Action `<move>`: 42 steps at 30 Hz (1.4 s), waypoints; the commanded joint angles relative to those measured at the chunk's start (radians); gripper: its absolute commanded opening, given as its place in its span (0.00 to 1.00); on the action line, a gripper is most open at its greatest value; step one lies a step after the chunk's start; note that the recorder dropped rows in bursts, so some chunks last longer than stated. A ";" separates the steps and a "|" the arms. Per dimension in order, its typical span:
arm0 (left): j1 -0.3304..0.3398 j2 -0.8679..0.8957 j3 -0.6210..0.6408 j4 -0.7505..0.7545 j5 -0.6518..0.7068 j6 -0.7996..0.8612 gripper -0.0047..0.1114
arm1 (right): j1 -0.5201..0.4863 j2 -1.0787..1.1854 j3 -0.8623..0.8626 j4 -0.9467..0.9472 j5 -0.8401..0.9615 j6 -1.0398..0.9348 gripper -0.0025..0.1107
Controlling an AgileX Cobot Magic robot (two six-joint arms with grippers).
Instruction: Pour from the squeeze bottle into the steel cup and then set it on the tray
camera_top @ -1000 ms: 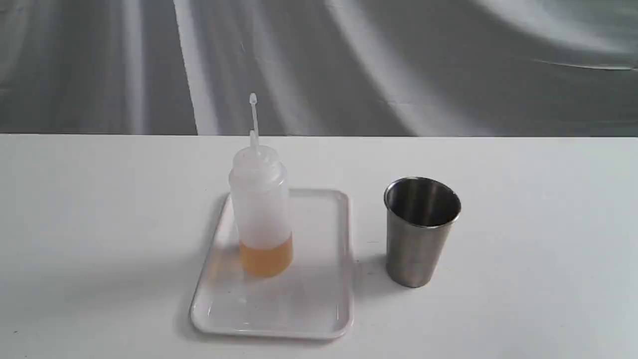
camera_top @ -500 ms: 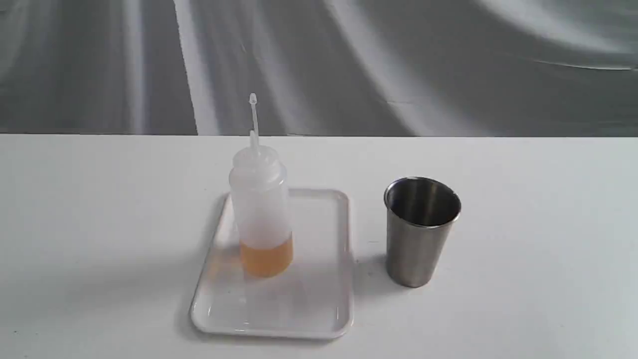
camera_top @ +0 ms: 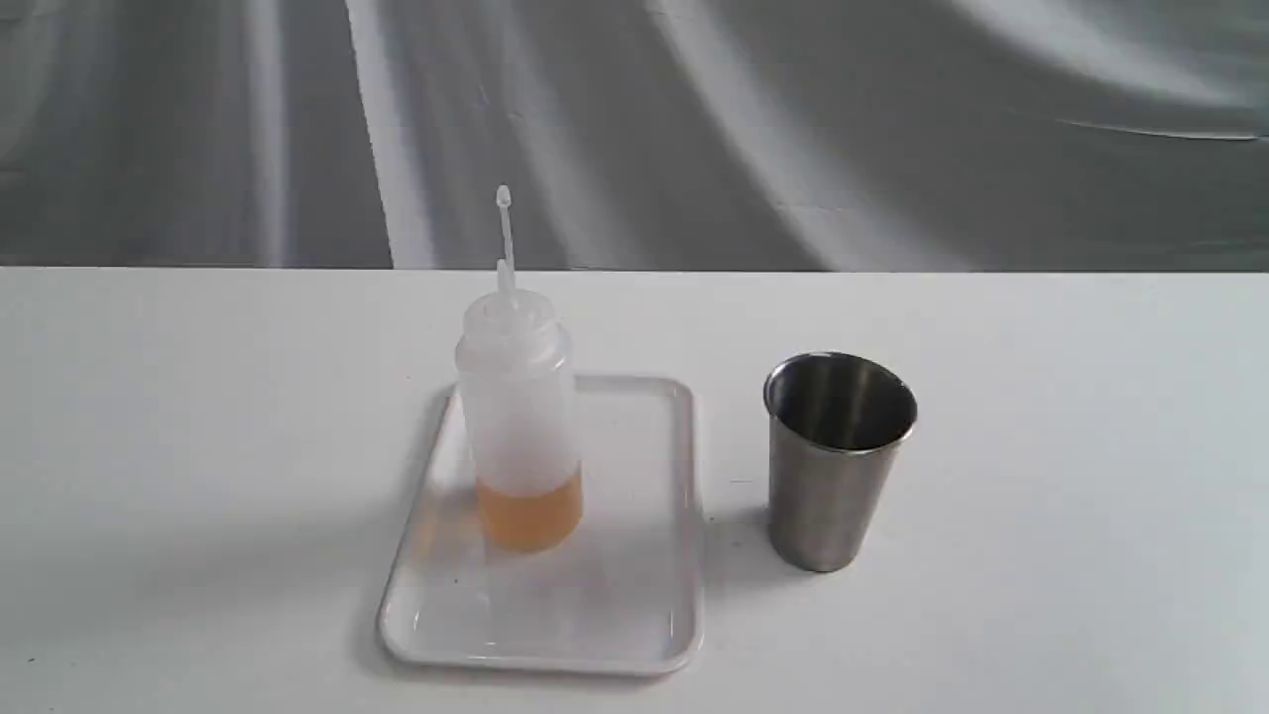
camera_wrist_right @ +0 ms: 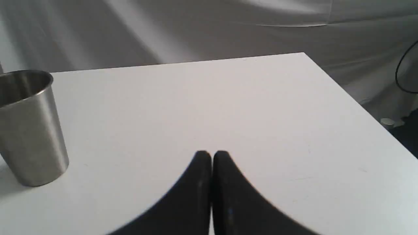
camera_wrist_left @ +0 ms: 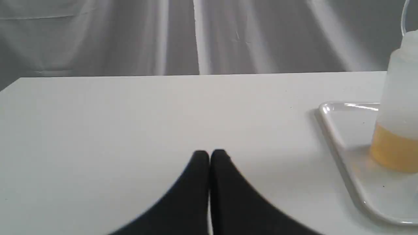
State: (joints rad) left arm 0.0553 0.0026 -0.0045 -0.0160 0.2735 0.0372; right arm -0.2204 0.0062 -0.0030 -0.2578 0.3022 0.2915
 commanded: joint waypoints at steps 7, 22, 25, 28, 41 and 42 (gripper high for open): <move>-0.008 -0.003 0.004 -0.001 -0.008 -0.002 0.04 | 0.001 -0.006 0.003 0.003 0.046 -0.006 0.02; -0.008 -0.003 0.004 -0.001 -0.008 -0.005 0.04 | 0.001 -0.006 0.003 0.003 0.043 -0.006 0.02; -0.008 -0.003 0.004 -0.001 -0.008 -0.005 0.04 | 0.001 -0.006 0.003 0.003 0.043 -0.006 0.02; -0.008 -0.003 0.004 -0.001 -0.008 -0.001 0.04 | 0.001 -0.006 0.003 0.003 0.043 -0.006 0.02; -0.008 -0.003 0.004 -0.001 -0.008 -0.004 0.04 | 0.001 -0.006 0.003 0.003 0.043 -0.001 0.02; -0.008 -0.003 0.004 -0.001 -0.008 -0.004 0.04 | 0.001 -0.006 0.003 0.003 0.043 -0.001 0.02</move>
State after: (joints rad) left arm 0.0553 0.0026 -0.0045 -0.0160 0.2735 0.0372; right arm -0.2204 0.0062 -0.0030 -0.2550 0.3431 0.2915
